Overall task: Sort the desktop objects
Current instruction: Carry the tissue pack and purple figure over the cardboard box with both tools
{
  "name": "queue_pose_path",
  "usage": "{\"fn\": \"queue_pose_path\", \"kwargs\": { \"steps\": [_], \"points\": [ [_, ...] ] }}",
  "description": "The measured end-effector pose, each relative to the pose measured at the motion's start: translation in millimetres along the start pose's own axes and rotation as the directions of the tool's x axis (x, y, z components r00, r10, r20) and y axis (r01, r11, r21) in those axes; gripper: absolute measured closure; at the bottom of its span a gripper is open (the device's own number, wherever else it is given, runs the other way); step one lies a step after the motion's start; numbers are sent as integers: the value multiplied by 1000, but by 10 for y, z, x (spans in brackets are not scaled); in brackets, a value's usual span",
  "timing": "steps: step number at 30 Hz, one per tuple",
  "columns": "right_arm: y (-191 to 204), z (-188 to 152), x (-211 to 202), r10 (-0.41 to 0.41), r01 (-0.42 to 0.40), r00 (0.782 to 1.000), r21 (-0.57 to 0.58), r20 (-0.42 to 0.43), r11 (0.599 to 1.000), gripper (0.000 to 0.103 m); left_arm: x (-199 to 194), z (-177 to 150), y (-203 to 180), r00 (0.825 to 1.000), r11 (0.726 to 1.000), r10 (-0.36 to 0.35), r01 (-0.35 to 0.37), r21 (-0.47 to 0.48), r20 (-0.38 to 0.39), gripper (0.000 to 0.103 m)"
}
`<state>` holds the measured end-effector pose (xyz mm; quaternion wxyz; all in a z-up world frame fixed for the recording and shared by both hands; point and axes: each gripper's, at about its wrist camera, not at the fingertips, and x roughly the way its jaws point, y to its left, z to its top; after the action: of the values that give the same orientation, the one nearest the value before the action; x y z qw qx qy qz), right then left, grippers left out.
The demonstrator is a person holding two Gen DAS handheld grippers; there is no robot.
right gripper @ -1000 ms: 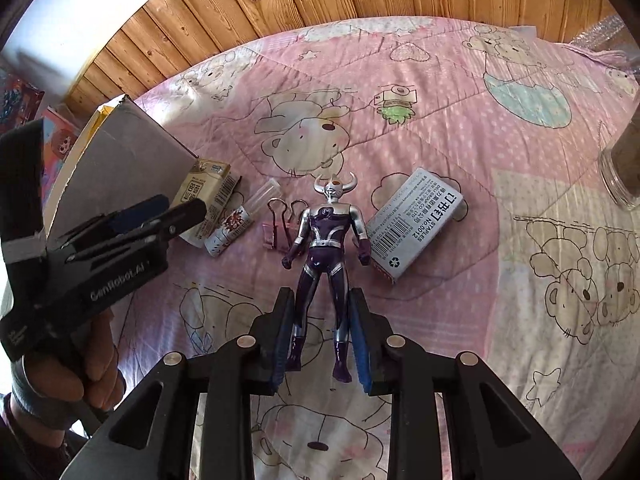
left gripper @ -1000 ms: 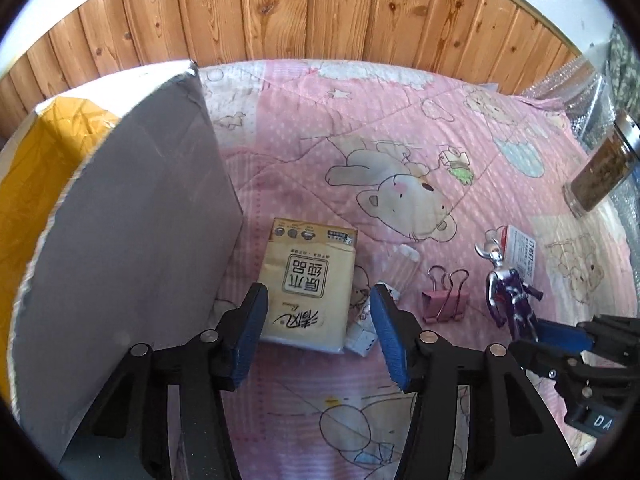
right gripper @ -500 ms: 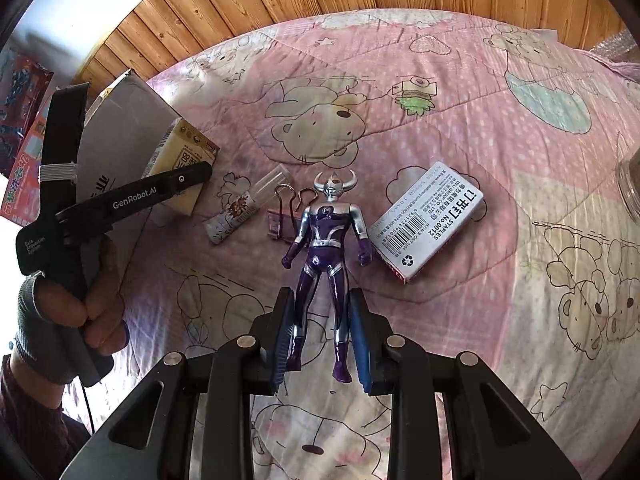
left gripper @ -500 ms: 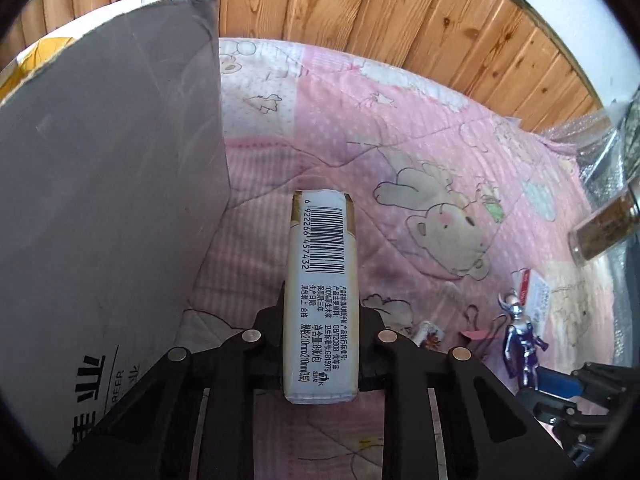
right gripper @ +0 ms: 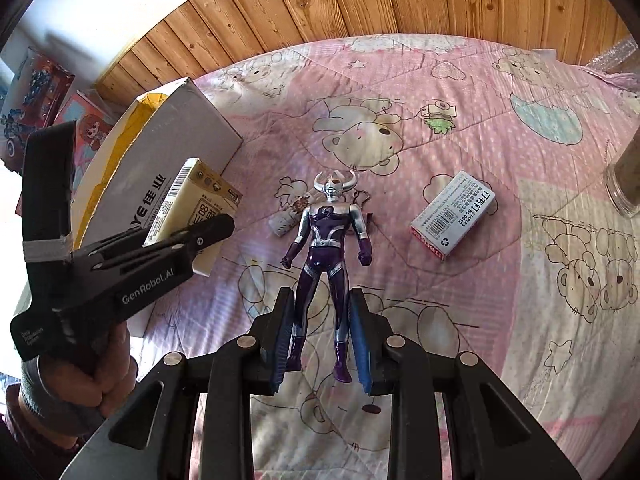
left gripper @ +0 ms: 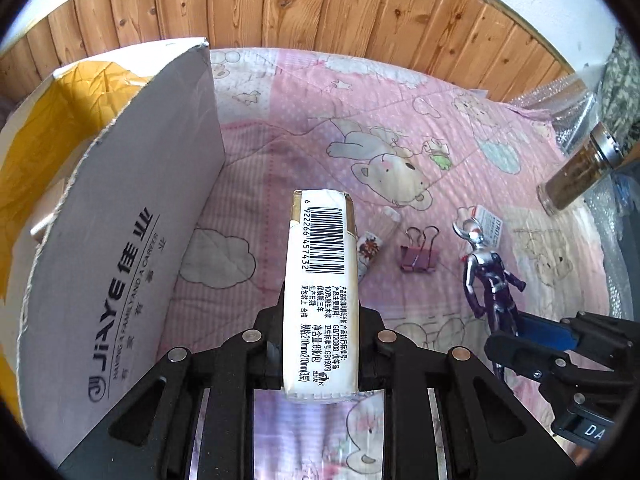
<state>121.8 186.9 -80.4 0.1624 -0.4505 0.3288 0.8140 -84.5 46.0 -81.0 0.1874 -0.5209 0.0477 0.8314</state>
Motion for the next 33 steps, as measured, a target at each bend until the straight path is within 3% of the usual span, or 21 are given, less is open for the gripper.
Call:
{"fn": "queue_pose_path", "kwargs": {
  "steps": [10, 33],
  "points": [
    [324, -162, -238, 11, -10, 999, -27, 50, 1000, 74, -515, -340, -62, 999, 998, -43, 43, 43, 16, 80],
    [893, -495, -559, -13, 33, 988, -127, 156, 991, 74, -1039, -710, 58, 995, 996, -83, 80, 48, 50, 80]
  ]
}}
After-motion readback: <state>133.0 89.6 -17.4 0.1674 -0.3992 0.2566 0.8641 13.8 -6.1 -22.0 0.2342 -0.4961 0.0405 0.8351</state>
